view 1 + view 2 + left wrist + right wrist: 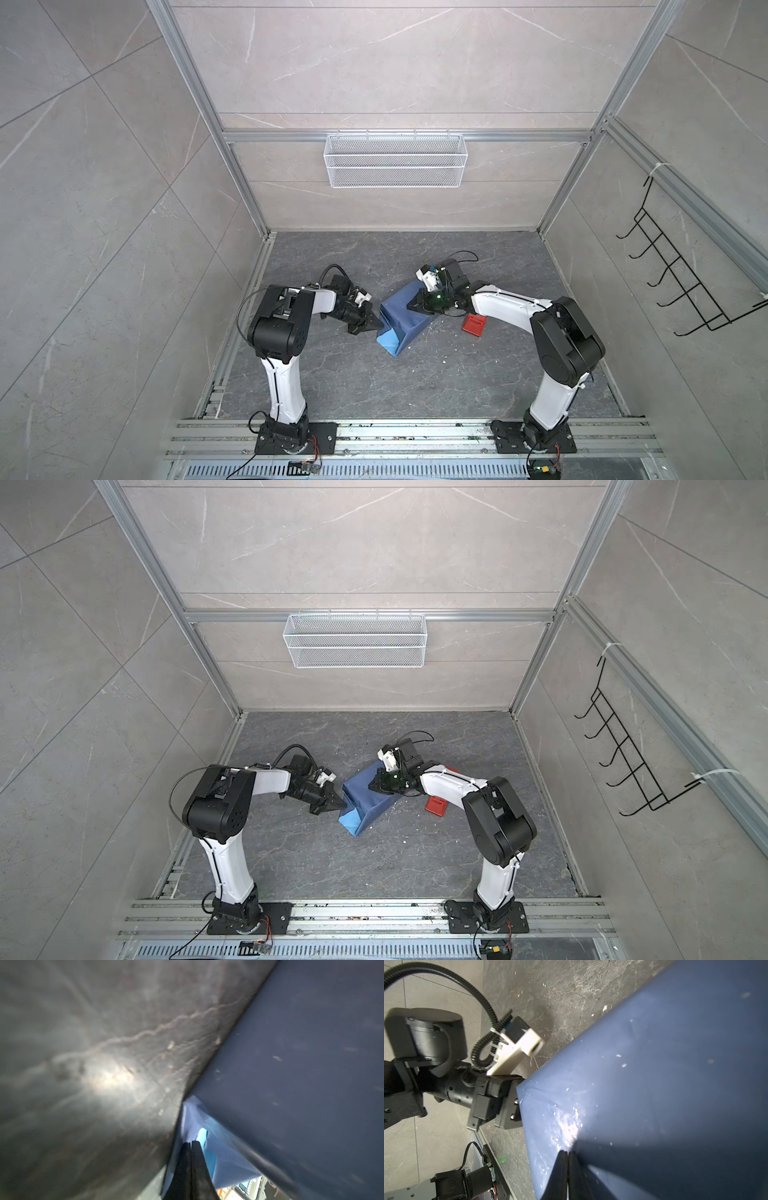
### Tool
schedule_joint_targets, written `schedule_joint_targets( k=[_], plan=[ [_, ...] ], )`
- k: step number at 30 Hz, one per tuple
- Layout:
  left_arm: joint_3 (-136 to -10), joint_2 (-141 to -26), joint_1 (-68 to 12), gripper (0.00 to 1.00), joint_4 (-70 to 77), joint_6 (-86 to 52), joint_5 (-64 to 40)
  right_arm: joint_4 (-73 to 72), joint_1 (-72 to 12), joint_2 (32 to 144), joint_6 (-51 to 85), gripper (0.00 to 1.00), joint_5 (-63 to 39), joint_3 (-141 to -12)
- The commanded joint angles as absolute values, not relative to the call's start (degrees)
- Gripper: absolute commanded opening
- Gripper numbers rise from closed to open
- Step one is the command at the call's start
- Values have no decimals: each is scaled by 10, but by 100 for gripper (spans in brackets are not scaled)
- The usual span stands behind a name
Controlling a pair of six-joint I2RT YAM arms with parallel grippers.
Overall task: Wrap a gift box in wrapping paper
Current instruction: Fold the wrapping paper for the gift box.
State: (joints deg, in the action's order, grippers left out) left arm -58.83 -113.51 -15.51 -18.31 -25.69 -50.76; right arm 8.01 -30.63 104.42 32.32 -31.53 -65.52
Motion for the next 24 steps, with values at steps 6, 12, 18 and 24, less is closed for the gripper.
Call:
schedule_joint_targets(
  k=[6, 12, 18, 24],
  plan=[
    [-554, -1128, -162, 0, -267, -228, -396, 144, -313, 1063, 312, 9, -301, -657],
    [-498, -1099, -158, 0, -255, -224, -364, 159, -313, 1057, 302, 9, -294, -659],
    [-471, -1083, -157, 0, -250, -224, -356, 160, -314, 1050, 299, 9, -294, -659],
    [-478, -1059, -164, 0, -260, -217, -344, 163, -314, 1047, 298, 10, -302, -669]
  ],
)
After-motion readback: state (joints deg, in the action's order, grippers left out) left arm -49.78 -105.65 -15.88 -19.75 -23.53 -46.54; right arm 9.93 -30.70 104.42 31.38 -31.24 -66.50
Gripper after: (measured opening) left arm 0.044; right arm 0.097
